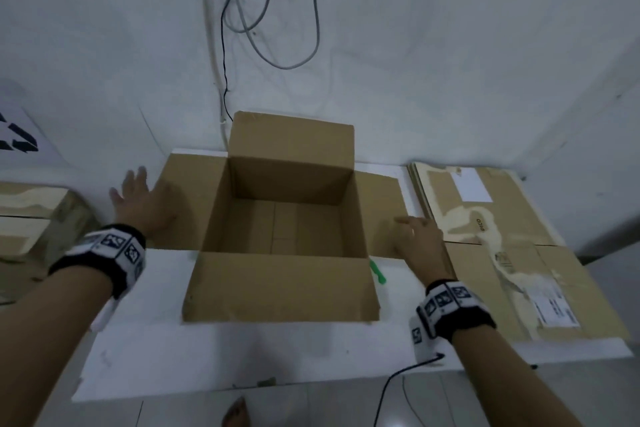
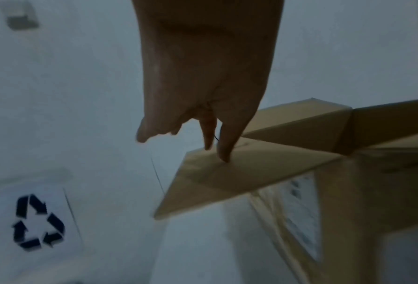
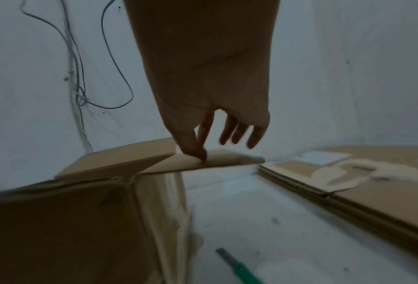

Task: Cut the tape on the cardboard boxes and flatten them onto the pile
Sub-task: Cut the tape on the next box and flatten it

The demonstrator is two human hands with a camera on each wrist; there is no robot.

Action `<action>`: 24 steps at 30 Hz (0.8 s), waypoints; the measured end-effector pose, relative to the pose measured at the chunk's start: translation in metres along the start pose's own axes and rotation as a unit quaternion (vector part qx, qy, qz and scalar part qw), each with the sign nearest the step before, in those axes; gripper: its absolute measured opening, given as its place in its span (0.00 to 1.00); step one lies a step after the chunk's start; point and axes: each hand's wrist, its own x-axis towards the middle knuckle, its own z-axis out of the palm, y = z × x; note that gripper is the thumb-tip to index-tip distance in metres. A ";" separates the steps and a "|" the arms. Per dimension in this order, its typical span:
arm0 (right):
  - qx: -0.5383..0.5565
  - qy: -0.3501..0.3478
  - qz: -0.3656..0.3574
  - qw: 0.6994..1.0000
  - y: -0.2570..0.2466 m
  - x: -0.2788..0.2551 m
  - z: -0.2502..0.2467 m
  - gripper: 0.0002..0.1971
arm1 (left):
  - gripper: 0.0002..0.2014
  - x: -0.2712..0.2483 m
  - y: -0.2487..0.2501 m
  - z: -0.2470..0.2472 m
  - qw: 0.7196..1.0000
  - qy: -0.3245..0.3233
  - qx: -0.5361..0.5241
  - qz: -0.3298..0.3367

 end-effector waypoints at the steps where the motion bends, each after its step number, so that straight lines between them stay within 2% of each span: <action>1: 0.011 -0.005 -0.030 0.999 -0.006 -0.007 0.010 0.17 | 0.30 -0.008 0.004 0.009 0.999 0.024 -0.010 0.023; 2: 0.053 -0.026 -0.028 0.998 -0.015 -0.015 0.018 0.16 | 0.28 -0.016 0.011 0.017 0.999 0.035 -0.018 0.036; 3: 0.101 -0.048 -0.010 0.994 -0.024 -0.023 0.026 0.19 | 0.29 -0.026 0.021 0.022 0.998 0.043 -0.031 0.033; 4: 0.143 -0.073 0.022 0.987 -0.032 -0.030 0.033 0.27 | 0.35 -0.032 0.027 0.030 0.998 0.027 -0.062 0.010; 5: 0.179 -0.096 0.047 0.978 -0.038 -0.035 0.040 0.33 | 0.42 -0.039 0.036 0.035 0.995 0.000 -0.097 -0.012; 7: 0.228 -0.119 0.071 0.964 -0.044 -0.041 0.054 0.33 | 0.51 -0.038 0.046 0.051 0.978 -0.073 -0.194 -0.036; 9: 0.283 -0.113 0.076 0.949 -0.045 -0.044 0.060 0.27 | 0.43 -0.031 0.046 0.069 0.948 -0.137 -0.287 -0.033; 11: 0.310 -0.111 0.083 0.940 -0.044 -0.043 0.062 0.23 | 0.34 -0.024 0.040 0.076 0.913 -0.169 -0.372 -0.013; 14: 0.297 -0.109 0.045 0.948 -0.045 -0.041 0.062 0.24 | 0.30 -0.021 0.038 0.076 0.886 -0.186 -0.424 -0.012; 17: 0.262 -0.138 -0.040 0.954 -0.039 -0.046 0.056 0.39 | 0.29 -0.032 0.047 0.067 0.894 -0.153 -0.420 -0.017; 19: 0.186 -0.181 -0.085 0.962 -0.035 -0.050 0.049 0.49 | 0.28 -0.036 0.051 0.066 0.898 -0.133 -0.420 -0.010; 21: 0.020 -0.162 -0.159 0.974 -0.030 -0.049 0.044 0.48 | 0.28 -0.036 0.053 0.066 0.901 -0.128 -0.415 -0.005; 22: -0.067 -0.142 -0.200 0.967 -0.033 -0.049 0.041 0.45 | 0.28 -0.035 0.054 0.066 0.902 -0.125 -0.412 0.000; 24: -0.187 -0.133 -0.270 0.935 -0.039 -0.045 0.041 0.47 | 0.27 -0.036 0.053 0.065 0.900 -0.119 -0.419 0.013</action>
